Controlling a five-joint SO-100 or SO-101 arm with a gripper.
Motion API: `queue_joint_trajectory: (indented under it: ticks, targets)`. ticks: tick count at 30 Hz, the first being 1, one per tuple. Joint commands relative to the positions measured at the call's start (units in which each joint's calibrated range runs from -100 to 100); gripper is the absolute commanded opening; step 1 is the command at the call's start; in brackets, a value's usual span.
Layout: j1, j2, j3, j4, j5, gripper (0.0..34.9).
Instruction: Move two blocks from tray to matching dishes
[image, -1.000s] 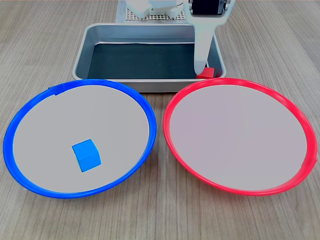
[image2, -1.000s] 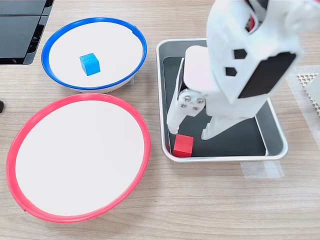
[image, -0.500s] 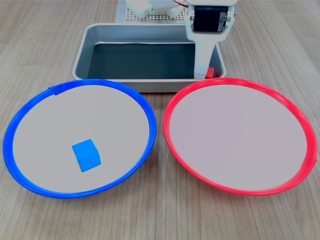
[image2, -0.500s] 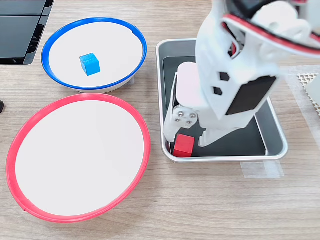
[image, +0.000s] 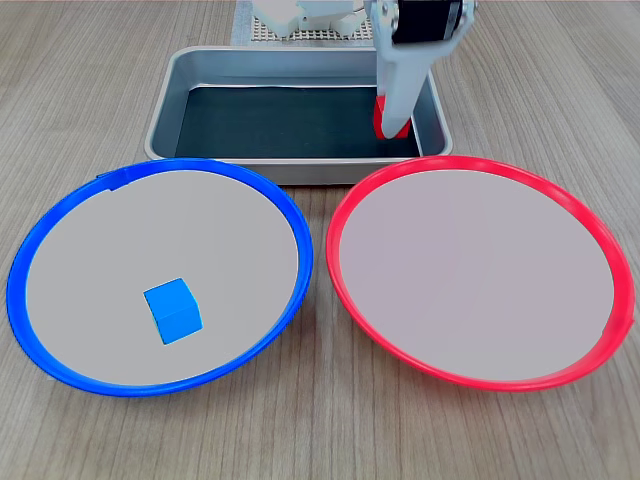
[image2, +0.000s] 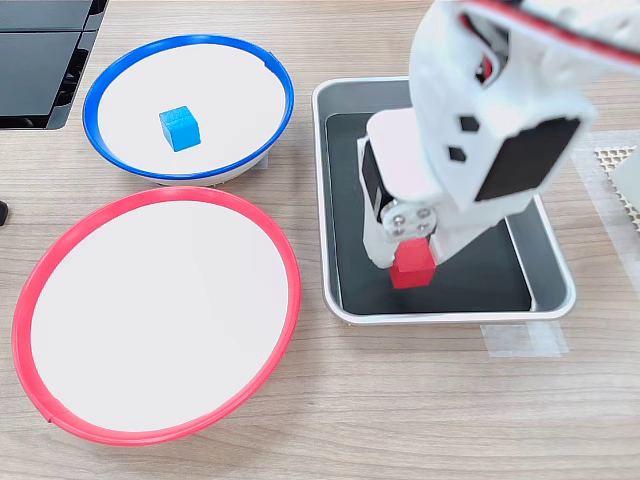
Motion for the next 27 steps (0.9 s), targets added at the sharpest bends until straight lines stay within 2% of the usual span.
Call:
queue_joint_trajectory:
  ticks: [1,3,8,13,14,15,17,19,20,23,24,25,27]
  targets:
    - [3.88,-6.87,-11.69,7.45,4.4,0.1]
    - [3.6,-5.84,-18.16,5.47,4.35,0.1]
    - [-0.45,7.12,-29.26,-10.46,3.91,0.1]
    - [-1.86,17.7,-30.72,-22.52,5.86,0.3]
    - [-1.76,18.63,-29.72,-24.83,6.3,2.5]
    - [-1.57,18.97,-28.35,-26.48,6.64,6.3]
    - [-1.2,18.38,-24.98,-29.61,7.91,19.4]
    - [-0.82,16.25,-22.34,-30.85,8.5,20.6]
    - [-0.54,14.45,-20.52,-31.68,8.6,19.3]
    - [0.78,5.5,-12.06,-36.05,8.94,12.3]
    - [1.44,1.75,-8.32,-38.53,9.13,7.6]
    - [2.28,-2.77,-4.14,-40.34,8.99,0.3]
    - [4.07,-12.84,4.88,-43.4,8.35,0.3]
